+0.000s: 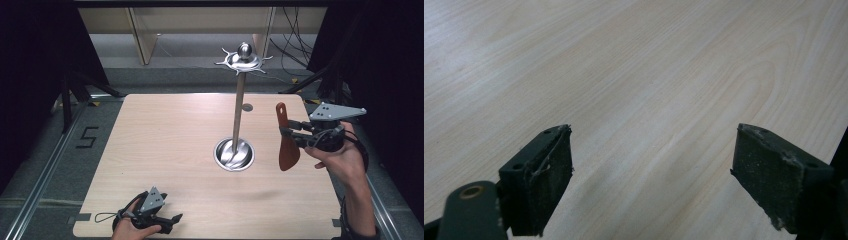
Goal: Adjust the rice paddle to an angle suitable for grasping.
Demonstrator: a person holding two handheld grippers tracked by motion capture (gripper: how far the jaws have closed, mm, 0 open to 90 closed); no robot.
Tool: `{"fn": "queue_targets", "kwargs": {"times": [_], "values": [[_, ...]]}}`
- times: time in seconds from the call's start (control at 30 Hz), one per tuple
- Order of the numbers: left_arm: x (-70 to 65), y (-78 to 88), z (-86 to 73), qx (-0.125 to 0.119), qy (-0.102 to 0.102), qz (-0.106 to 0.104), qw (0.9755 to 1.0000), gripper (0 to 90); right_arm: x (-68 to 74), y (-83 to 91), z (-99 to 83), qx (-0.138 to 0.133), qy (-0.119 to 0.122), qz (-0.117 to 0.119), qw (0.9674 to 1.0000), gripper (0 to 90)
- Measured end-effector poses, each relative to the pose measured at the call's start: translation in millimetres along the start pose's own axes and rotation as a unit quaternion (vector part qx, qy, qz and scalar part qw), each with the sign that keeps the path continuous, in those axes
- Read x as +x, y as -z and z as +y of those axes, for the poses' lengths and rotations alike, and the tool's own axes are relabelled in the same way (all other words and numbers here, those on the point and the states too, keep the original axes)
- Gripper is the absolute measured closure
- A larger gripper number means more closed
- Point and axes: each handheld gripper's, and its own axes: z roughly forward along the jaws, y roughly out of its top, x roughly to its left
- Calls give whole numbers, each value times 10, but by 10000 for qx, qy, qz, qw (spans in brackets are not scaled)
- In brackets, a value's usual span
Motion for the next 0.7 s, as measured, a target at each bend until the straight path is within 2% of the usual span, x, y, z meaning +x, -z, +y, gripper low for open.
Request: {"fn": "queue_targets", "kwargs": {"times": [0.03,0.07,0.1,0.17,0.2,0.23,0.27,0.3,0.33,0.37,0.4,0.43,0.53,0.57,0.63,0.67,0.7], "values": [[14,5,5,10,-105,0,9999,158,0,9,23,3,-4,35,10000,673],[1,3,2,-13,-10,-11,10000,158,6,15,63,-143,-45,24,9999,673],[-2,2,2,-10,-8,-26,10000,158,16,26,89,-101,-91,110,9998,673],[-3,-2,-1,-2,16,-4,10000,158,6,33,118,-161,-3,113,9998,673],[18,7,7,24,-152,0,9999,158,10,42,144,-223,3,102,9997,673],[3,1,3,-9,-25,-11,10000,158,33,53,177,-270,-104,150,9995,673],[-1,2,2,-10,-6,-25,10000,158,56,69,229,-353,-102,126,9992,673],[-1,-1,0,-3,14,0,10000,158,51,82,265,-345,21,147,9993,673],[-1,-1,0,-3,14,0,10000,158,54,91,296,-371,88,141,9992,673],[16,5,7,9,-122,-2,9999,158,68,100,325,-383,60,142,9991,673],[16,5,7,9,-122,-2,9999,158,68,100,325,-383,60,142,9991,673],[0,3,3,-12,-10,-18,10000,158,80,112,382,-407,110,145,9990,673],[4,4,2,19,-36,-21,10000,158,97,112,456,-537,142,163,9983,673],[2,7,3,-6,-27,-46,10000,158,102,117,476,-509,77,250,9984,673],[-2,4,0,-6,-15,-52,10000,158,97,113,509,-605,94,277,9977,672],[-2,4,0,-6,-15,-52,10000,158,88,112,527,-644,178,256,9974,673],[0,1,3,-12,-7,-44,10000,158,100,113,540,-661,75,279,9974,673]]}}
